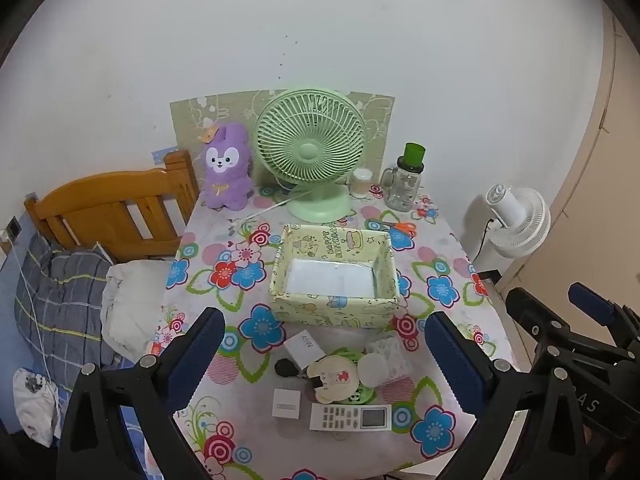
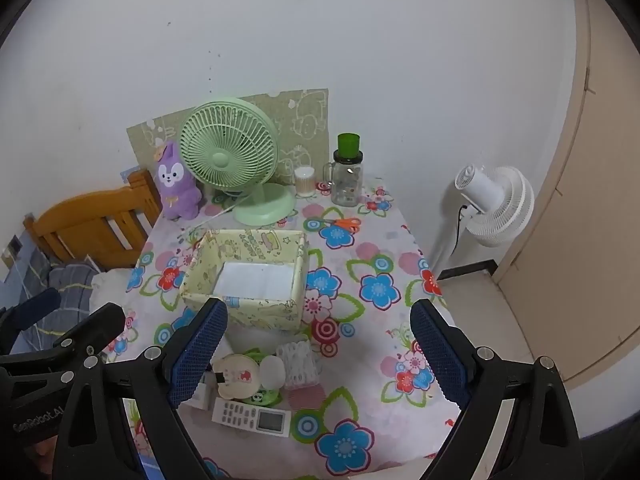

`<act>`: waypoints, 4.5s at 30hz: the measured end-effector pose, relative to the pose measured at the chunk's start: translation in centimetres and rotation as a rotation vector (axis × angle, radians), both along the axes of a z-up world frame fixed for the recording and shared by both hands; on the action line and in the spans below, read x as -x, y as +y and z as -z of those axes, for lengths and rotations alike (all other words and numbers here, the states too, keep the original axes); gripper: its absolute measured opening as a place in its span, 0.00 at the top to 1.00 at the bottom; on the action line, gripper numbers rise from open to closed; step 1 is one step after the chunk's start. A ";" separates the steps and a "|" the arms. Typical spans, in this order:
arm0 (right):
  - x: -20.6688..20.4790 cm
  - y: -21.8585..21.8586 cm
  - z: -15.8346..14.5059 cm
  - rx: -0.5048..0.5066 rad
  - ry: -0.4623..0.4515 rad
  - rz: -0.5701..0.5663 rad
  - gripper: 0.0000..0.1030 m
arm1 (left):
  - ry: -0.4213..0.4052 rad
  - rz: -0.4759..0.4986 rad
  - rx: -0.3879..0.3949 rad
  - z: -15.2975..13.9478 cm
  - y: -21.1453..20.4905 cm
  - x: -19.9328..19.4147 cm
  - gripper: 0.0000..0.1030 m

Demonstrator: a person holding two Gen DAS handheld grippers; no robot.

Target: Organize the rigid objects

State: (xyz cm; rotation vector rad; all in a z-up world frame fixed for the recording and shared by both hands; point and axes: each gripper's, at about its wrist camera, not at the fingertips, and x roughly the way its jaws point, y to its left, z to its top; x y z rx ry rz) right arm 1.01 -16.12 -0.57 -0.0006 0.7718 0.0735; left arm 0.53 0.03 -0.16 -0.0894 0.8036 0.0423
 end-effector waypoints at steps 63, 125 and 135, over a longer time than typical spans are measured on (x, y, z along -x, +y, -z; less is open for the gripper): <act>-1.3 0.1 0.5 0.008 0.000 0.008 0.08 | 0.027 -0.024 -0.027 1.0 0.0 -1.0 0.04; -6.2 2.5 16.8 -0.003 0.205 -0.098 0.08 | 0.224 -0.022 -0.025 16.7 1.5 -4.2 0.03; -7.2 1.9 19.5 0.021 0.243 -0.093 0.08 | 0.270 0.042 -0.018 20.2 0.1 -5.4 0.03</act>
